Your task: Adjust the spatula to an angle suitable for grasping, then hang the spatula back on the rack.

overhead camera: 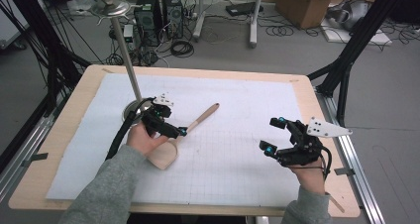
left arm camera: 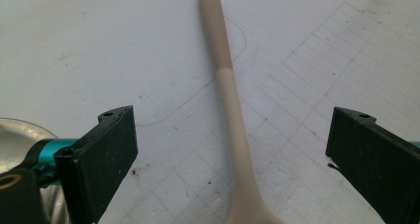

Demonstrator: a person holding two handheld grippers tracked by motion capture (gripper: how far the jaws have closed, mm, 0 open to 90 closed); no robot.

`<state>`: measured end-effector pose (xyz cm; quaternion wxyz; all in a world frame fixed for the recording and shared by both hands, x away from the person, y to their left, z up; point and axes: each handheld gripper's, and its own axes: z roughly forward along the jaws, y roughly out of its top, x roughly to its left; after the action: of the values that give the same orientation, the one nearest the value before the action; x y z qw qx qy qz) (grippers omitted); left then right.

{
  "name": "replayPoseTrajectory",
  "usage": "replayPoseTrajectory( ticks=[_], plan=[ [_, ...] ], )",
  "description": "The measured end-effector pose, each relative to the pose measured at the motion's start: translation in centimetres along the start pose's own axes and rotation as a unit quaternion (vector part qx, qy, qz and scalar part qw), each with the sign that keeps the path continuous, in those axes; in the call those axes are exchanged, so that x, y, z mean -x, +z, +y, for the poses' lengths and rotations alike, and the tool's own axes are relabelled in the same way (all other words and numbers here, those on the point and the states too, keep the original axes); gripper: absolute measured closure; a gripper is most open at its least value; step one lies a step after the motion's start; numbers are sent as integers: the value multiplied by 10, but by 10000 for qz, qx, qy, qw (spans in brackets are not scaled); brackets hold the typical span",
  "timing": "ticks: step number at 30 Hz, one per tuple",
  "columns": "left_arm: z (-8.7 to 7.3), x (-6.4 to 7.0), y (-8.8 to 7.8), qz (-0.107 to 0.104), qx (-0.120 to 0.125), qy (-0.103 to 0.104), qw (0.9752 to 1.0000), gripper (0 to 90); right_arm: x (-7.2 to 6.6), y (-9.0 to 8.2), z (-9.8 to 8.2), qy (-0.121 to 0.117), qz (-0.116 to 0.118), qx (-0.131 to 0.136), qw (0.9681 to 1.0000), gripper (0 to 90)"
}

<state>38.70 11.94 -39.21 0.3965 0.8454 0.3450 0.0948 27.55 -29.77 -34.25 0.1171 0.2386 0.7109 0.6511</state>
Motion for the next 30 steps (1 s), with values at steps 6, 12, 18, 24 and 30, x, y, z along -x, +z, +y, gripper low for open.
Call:
replayPoseTrajectory(
  ticks=[6, 12, 18, 24, 30],
  plan=[
    [-1, 1, 6, 4, -135, 2, 9999, 64, 0, -1, 0, 14, 5, 21, 10000, 88],
    [-2, 1, 10, 15, -202, -7, 9998, 63, 0, -1, 0, 22, 11, 16, 10000, 88],
    [-3, 1, 17, 22, -278, -71, 9996, 64, -1, -4, 0, 9, -1, 62, 10000, 88],
    [-4, 0, 21, 14, -313, -92, 9995, 64, -1, -4, 0, 8, -10, 46, 10000, 88],
    [-6, -1, 30, 134, -486, -31, 9987, 69, -2, -5, 0, 2, -10, 73, 10000, 88]
  ],
)
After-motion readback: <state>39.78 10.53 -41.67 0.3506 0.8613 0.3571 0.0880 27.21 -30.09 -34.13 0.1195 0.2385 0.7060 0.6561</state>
